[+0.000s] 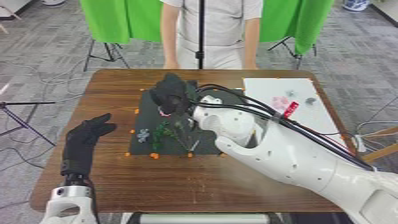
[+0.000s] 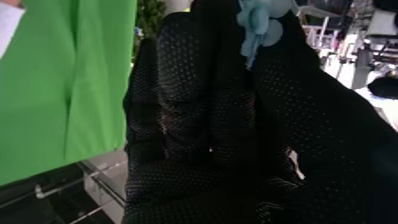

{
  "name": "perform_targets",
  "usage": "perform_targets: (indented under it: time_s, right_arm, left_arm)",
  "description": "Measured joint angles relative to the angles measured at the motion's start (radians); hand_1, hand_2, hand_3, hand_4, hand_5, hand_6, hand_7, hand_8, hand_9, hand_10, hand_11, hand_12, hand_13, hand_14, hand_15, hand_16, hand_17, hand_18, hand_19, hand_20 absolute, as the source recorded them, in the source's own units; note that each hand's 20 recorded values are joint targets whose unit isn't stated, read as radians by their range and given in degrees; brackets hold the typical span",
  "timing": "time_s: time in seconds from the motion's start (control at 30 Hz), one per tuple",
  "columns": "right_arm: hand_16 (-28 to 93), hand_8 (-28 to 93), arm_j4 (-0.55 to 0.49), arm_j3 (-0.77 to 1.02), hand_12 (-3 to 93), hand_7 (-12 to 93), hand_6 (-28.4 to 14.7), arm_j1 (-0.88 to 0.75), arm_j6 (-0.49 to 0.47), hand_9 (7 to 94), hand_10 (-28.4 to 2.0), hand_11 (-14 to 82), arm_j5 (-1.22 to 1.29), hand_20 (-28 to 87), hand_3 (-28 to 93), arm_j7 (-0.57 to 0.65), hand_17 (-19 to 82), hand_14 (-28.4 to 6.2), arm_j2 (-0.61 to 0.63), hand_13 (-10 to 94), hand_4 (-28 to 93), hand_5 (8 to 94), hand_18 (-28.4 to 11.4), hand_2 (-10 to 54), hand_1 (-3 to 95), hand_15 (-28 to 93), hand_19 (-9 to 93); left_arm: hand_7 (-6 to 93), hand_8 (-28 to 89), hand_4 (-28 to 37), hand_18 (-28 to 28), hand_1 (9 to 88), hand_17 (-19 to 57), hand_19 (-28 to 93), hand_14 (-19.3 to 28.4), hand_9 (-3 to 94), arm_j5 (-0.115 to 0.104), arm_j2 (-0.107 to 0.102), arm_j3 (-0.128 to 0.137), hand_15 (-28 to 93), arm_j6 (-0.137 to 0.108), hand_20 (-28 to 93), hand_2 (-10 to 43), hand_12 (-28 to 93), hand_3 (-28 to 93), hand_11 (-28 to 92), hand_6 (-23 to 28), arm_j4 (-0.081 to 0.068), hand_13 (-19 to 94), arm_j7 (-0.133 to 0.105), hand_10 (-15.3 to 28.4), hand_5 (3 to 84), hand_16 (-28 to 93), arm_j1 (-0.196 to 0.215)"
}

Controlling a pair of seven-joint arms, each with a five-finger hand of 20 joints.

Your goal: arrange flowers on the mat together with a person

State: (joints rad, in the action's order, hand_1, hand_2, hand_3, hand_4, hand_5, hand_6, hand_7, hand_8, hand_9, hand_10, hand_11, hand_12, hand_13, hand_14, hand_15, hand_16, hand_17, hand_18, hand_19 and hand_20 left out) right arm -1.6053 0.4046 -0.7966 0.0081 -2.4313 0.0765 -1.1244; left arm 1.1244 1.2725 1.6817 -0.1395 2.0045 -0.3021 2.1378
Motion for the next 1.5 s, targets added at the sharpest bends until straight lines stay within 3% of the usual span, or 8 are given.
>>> perform_targets:
  time_s: [0.67,0.93,1.5]
  right_arm:
    - [49,0,0.055,-0.017,30.5,20,2.9,-0.050,-0.037,87.5,-8.0,4.3,-0.038,44,69,0.008,31,-6.3,-0.021,72,-28,79.0,-11.8,-9.5,53.9,41,31]
    - [45,-1,0.053,-0.017,24.3,20,2.0,-0.055,-0.054,81.0,-9.1,11.5,-0.038,44,71,0.007,30,-7.3,-0.019,70,-28,75.7,-12.0,-9.5,50.4,44,31]
    - [41,-2,0.049,-0.010,16.8,21,3.8,-0.065,-0.092,75.5,-9.5,15.3,-0.046,43,75,0.006,29,-7.9,-0.013,68,-28,71.7,-12.7,-9.5,46.6,45,31]
  left_arm:
    - [12.9,-1,-28.3,13.0,17.1,10.0,9,21.4,61.3,0.007,-0.004,-0.009,24,0.021,20,3.9,32,70,13,0.9,-0.009,44,0.011,17.3,57.3,7,-0.021]
    - [13.5,-2,-28.3,12.9,17.2,10.1,9,21.6,61.3,0.008,-0.005,-0.009,24,0.023,20,2.9,32,71,13,0.7,-0.009,44,0.012,17.2,57.4,8,-0.023]
    - [14.3,-3,-28.3,13.1,18.3,10.0,9,21.0,61.2,0.011,-0.007,-0.009,23,0.029,20,2.1,32,70,14,0.7,-0.012,45,0.011,15.8,55.4,9,-0.036]
